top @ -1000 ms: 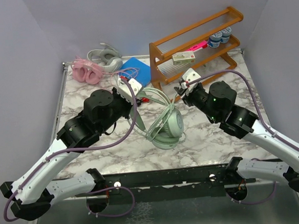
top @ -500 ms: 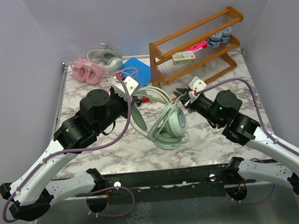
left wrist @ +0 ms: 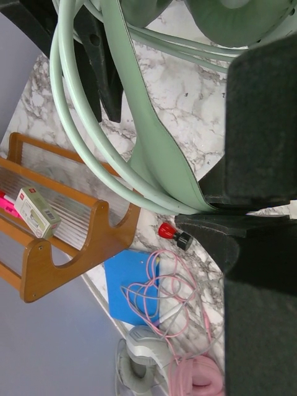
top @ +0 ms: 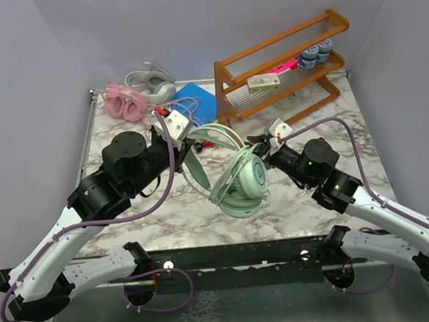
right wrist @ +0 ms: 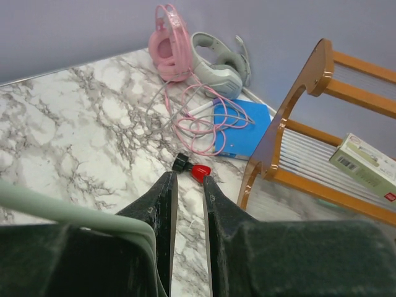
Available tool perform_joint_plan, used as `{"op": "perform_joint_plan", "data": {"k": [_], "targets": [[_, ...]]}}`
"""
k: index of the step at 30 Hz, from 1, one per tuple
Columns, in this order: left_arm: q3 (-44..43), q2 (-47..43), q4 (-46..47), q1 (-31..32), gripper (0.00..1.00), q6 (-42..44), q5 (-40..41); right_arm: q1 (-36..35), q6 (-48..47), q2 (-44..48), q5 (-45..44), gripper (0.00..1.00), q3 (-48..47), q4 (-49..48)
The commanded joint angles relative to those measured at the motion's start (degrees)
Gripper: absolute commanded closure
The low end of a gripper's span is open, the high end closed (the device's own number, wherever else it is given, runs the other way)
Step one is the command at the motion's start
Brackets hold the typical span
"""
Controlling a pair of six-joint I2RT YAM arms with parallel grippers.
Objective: Wrap the headphones
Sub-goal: Wrap the headphones cable around the headphones.
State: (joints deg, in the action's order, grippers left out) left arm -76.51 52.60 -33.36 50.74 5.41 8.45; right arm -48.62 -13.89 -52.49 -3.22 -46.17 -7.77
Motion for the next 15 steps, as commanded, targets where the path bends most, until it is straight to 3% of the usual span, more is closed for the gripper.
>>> {"op": "perform_joint_plan", "data": {"k": [1, 7, 15], "targets": [[0.4, -1.8, 4.8, 0.2, 1.00, -2.6, -1.0, 0.5, 3.2, 1.4, 2.8, 0.73, 1.6, -3.7], [0.6, -0.6, 4.8, 0.1, 1.00, -3.4, 0.9, 0.5, 5.8, 1.7, 5.9, 0.68, 0.0, 1.8], [4.0, 0.4, 4.5, 0.1, 1.00, -2.6, 0.0, 0.4, 6.6, 1.7, -3.5, 0.46, -7.2, 15.7]]}}
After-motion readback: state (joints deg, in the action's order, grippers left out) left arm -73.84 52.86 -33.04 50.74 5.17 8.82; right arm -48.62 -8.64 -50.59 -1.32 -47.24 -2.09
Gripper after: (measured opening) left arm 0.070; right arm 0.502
